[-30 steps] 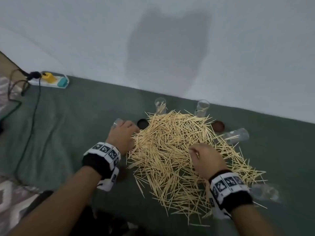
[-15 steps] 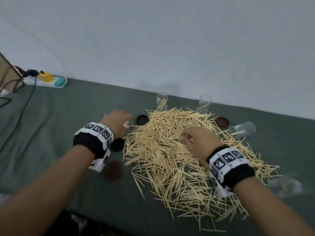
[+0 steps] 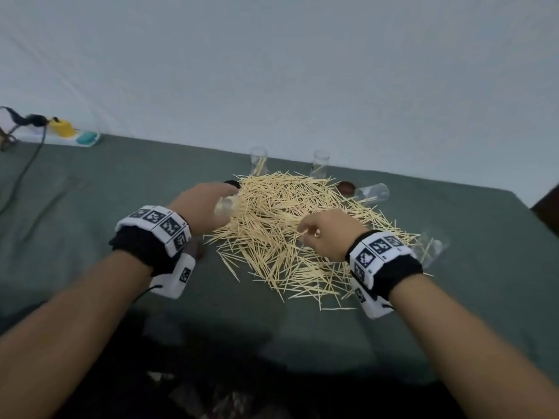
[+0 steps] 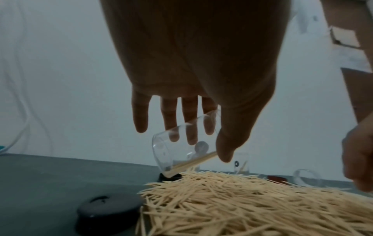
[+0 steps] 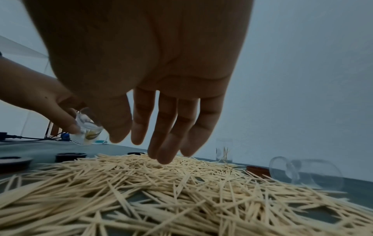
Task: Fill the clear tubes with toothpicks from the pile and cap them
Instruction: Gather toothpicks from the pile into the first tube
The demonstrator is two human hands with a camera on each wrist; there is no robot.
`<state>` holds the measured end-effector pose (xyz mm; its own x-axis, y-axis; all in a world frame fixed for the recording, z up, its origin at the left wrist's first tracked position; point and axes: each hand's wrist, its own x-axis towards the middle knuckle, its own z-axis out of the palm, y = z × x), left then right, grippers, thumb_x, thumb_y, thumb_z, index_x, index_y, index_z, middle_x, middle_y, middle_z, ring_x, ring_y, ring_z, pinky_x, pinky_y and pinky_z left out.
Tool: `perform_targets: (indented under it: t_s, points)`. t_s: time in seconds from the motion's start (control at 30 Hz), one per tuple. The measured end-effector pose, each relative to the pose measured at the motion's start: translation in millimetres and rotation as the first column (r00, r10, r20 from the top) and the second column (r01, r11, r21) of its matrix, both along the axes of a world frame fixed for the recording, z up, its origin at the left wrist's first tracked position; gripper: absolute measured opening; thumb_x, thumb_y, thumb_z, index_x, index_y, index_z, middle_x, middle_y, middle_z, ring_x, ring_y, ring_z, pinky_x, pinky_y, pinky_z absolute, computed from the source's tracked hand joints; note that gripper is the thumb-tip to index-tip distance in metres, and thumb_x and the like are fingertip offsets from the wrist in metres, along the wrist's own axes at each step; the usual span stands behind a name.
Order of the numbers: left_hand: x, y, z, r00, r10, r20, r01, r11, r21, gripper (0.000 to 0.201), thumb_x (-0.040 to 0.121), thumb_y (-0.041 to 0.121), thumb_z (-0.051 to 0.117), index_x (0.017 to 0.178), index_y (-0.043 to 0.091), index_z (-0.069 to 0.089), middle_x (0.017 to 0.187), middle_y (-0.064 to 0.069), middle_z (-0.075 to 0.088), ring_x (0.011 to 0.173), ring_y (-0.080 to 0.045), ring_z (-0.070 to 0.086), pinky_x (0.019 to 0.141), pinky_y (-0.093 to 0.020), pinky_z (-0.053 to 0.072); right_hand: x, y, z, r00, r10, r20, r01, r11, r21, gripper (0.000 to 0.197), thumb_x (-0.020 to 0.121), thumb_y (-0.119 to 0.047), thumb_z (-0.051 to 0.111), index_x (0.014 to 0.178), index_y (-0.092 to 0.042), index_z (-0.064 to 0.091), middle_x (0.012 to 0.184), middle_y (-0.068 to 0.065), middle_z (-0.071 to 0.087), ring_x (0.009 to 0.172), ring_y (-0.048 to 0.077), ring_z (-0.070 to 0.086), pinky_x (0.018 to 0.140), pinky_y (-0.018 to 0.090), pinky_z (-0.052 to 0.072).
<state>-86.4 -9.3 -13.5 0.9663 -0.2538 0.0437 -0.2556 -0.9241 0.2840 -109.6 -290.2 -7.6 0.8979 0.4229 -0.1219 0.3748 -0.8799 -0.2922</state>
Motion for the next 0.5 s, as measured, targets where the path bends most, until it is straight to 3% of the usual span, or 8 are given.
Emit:
perform_targets:
  t_s: [0.3, 0.4, 0.5]
  points:
    - [-35, -43, 8, 0.997, -0.079, -0.008, 0.079, 0.996, -0.034, 0.055, 0.088, 0.037, 0.066, 0.138, 0.024, 0.048, 0.129, 0.002, 0.058, 0.117, -0.017, 0.054, 0.098, -0.031, 0.042, -51, -17, 2, 0.994, 0.001, -0.107, -0.005, 0.999, -0.034, 0.007, 0.086, -0.035, 0.069, 0.090, -0.029, 0.067, 0.087, -0.014, 0.060, 0.080, 0.003, 0.058, 0.073, 0.026, 0.053]
    - [-36, -54, 8, 0.993, -0.112, -0.025, 0.111, 0.993, -0.042, 0.055, 0.088, 0.038, 0.066, 0.139, 0.024, 0.047, 0.130, 0.001, 0.058, 0.116, -0.016, 0.054, 0.098, -0.031, 0.042, -66, -18, -9, 0.991, -0.002, -0.135, -0.015, 0.992, -0.121, 0.012, 0.081, -0.037, 0.074, 0.084, -0.028, 0.066, 0.083, -0.013, 0.060, 0.078, 0.009, 0.060, 0.075, 0.032, 0.055]
    - [-36, -60, 3, 0.990, -0.141, -0.011, 0.140, 0.988, -0.063, 0.054, 0.089, 0.036, 0.066, 0.138, 0.023, 0.048, 0.129, 0.002, 0.058, 0.115, -0.014, 0.054, 0.095, -0.028, 0.041, -75, -17, -22, 0.978, 0.011, -0.209, -0.049, 0.983, -0.177, 0.011, 0.081, -0.032, 0.074, 0.080, -0.025, 0.066, 0.079, -0.011, 0.063, 0.079, 0.010, 0.061, 0.076, 0.028, 0.052]
